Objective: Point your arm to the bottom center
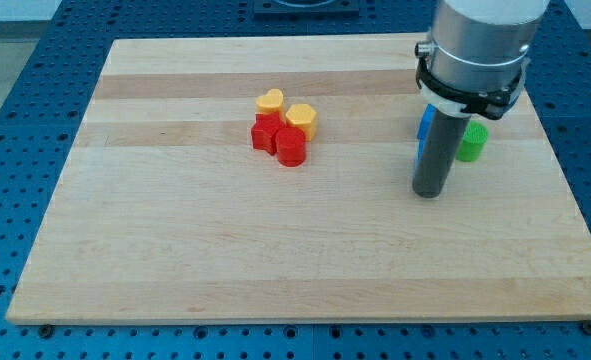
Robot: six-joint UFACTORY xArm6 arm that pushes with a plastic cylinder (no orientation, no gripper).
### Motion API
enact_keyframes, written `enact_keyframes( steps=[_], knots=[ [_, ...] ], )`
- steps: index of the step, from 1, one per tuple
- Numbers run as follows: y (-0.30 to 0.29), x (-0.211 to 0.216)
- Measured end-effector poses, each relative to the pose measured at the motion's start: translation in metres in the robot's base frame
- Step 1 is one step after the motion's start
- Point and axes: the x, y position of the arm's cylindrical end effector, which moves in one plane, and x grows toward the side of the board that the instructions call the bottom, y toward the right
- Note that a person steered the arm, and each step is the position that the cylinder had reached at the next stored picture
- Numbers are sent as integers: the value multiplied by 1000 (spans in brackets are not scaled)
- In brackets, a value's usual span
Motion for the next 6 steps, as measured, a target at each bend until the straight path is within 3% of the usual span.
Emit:
enact_keyframes(
  steps=[4, 6],
  knots=[
    [2, -40],
    [7, -38]
  ],
)
